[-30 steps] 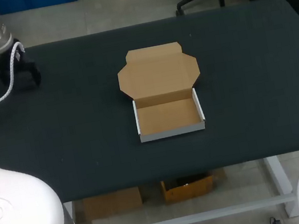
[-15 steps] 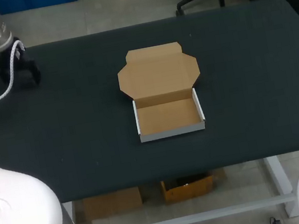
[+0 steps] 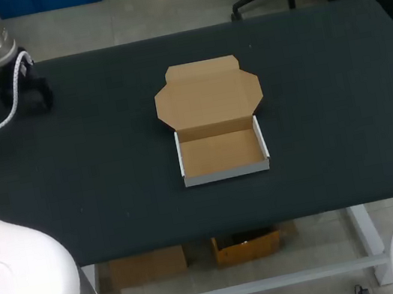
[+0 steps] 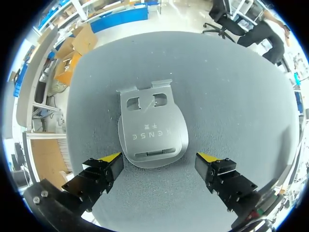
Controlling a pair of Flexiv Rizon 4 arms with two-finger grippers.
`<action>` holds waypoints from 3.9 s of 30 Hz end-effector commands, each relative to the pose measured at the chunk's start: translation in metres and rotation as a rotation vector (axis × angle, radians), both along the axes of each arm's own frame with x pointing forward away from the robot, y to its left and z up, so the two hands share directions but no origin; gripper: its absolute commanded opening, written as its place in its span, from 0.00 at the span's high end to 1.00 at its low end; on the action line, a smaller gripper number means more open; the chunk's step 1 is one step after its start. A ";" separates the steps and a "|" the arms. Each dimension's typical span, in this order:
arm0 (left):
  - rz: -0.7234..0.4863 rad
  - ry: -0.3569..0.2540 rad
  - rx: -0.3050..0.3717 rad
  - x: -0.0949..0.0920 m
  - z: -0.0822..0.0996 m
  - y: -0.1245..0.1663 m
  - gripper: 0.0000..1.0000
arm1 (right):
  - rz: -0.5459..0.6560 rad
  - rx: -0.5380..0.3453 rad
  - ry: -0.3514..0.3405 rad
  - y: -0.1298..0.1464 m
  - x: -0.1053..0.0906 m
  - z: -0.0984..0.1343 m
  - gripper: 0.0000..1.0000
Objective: Assemble the packaging by folding the flat box into shape, placing the metal phone stand inside, and closing the box properly
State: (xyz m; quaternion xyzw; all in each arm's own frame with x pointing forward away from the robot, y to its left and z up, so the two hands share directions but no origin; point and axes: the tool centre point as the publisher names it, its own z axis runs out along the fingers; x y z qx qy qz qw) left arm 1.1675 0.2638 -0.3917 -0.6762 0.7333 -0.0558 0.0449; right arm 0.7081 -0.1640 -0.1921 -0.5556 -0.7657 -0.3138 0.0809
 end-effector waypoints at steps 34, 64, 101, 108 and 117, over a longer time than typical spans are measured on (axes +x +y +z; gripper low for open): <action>-0.008 0.006 0.003 0.023 -0.002 0.000 0.00 | -0.001 0.000 -0.001 0.000 -0.001 0.001 0.00; -0.008 0.010 0.001 0.027 -0.003 0.000 0.06 | -0.001 0.000 -0.001 0.000 -0.001 0.001 0.00; -0.005 0.013 0.002 0.029 -0.006 -0.001 0.20 | -0.001 0.000 -0.001 0.000 -0.001 0.001 0.00; -0.002 0.014 0.006 0.031 -0.006 -0.001 0.23 | -0.001 0.000 -0.001 0.000 -0.001 0.001 0.00; 0.000 0.014 0.011 0.031 -0.007 -0.001 0.16 | -0.001 0.000 -0.001 0.000 -0.001 0.001 0.00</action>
